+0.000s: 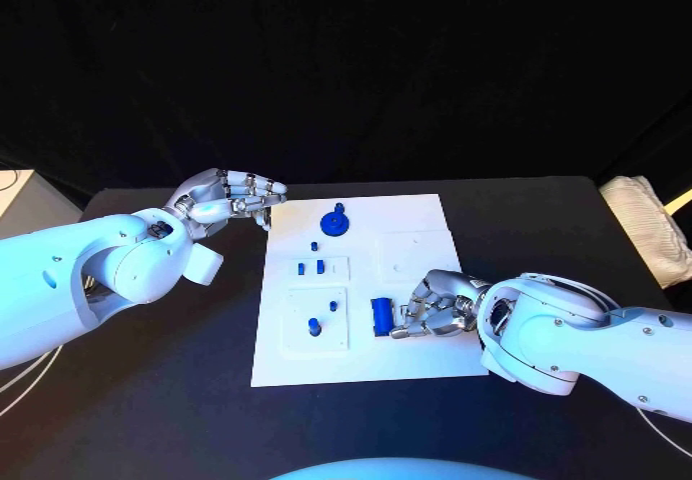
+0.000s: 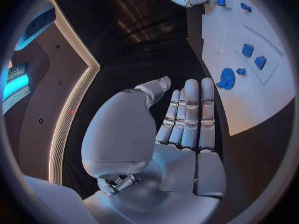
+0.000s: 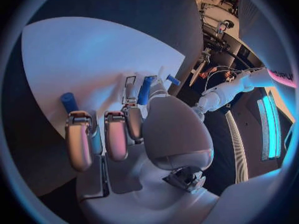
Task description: Assemble the parts on the task board
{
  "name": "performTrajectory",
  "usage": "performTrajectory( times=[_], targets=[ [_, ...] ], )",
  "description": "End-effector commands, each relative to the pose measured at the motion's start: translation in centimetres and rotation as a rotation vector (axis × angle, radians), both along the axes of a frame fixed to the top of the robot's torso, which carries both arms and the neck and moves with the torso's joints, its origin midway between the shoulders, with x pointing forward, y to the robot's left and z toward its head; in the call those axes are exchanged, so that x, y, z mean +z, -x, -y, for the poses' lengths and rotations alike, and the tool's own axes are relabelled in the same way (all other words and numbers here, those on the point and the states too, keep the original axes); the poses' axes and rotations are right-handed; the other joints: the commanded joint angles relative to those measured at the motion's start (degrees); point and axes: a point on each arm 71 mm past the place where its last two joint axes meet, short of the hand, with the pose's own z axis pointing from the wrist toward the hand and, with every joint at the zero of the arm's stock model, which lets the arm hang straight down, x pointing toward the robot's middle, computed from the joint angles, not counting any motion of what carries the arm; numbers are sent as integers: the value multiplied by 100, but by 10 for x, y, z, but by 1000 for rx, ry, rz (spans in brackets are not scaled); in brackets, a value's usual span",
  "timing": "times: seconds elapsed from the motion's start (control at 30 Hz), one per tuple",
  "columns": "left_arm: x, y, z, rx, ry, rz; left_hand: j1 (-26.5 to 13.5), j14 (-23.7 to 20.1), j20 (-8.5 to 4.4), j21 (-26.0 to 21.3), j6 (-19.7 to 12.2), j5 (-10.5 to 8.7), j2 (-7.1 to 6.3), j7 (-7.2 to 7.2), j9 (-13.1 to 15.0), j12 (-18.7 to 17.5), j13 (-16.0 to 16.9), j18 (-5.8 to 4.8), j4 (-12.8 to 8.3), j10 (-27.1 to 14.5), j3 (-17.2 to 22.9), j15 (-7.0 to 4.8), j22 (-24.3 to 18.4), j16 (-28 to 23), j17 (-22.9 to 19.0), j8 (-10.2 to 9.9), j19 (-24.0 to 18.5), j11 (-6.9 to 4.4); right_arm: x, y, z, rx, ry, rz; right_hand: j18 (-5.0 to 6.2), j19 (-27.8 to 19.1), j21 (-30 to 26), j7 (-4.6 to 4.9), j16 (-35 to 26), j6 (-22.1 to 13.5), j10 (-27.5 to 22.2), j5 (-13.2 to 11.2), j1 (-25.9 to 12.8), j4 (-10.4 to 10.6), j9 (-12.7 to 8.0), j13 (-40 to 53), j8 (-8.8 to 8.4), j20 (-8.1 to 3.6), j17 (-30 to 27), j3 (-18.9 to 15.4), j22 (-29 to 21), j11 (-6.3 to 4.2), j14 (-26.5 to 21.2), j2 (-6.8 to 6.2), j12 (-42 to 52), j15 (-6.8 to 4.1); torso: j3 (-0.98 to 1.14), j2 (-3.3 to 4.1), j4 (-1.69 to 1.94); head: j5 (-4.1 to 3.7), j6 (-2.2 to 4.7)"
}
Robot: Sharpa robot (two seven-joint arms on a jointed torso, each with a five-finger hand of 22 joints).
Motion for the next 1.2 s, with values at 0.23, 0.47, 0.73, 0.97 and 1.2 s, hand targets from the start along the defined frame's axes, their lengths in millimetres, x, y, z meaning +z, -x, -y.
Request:
performTrajectory(
  times=[0.23, 0.47, 0.73, 0.97, 1.2],
  targets=[
    [1, 0, 1, -2, 11, 5, -1, -25, -2, -21, -63, -4, 55, -2, -7, -5, -10, 80, 23, -31, -4, 34, -6, -19, -5, -3, 35, -7, 0, 2, -1, 33, -8, -10, -67, 511, 8, 8, 1, 4, -5, -77, 19, 25, -8, 211, 48, -22, 478, 74, 1430, 19, 397, -167, 19, -3, 0, 1, 3, -1, 0],
    [1, 0, 1, -2, 11, 5, -1, -25, -2, -21, -63, -4, 55, -2, -7, -5, -10, 80, 23, -31, -4, 34, -6, -19, -5, -3, 35, -7, 1, 1, -1, 22, -12, 8, -69, 514, 16, 3, 5, 16, 10, -18, -142, 33, -16, 225, 59, -22, 489, 185, 1432, 15, 401, -55, 30, -5, -1, 5, 5, 0, -6],
    [1, 0, 1, -3, 12, 7, -1, -25, -2, -21, -63, -4, 55, -2, -7, -5, -10, 80, 23, -31, -4, 34, -6, -19, -5, -3, 35, -7, 5, 0, 3, -6, -39, 48, -68, 513, 13, 35, 6, -115, 15, 84, -148, 7, -55, 238, -15, -19, 496, 262, 1431, 35, 403, 17, 35, 6, 1, -4, -3, -11, -3],
    [2, 0, 3, -8, 18, 15, 2, -25, -1, -23, -67, -5, 55, 1, -8, 1, -11, 80, 23, -33, -5, 36, -8, -18, -5, -1, 38, -5, 23, -10, 35, -82, -76, 148, -75, 523, 45, 122, 20, -316, 48, 187, 131, -42, -105, 316, -146, 31, 527, 360, 1440, 109, 409, -115, 126, 68, -4, -15, -4, -73, 24],
    [3, 1, 3, -10, 22, 20, 1, -25, -1, -24, -67, -6, 53, 0, -8, 2, -10, 79, 24, -33, -6, 36, -9, -18, -5, -1, 38, -5, 31, -3, 64, -123, -60, 176, -52, 487, -69, 151, -15, -367, -18, 205, 287, -62, -123, 248, -192, 53, 456, 404, 1409, 134, 392, -198, 17, 91, 13, -1, 0, -200, 65]
  ],
)
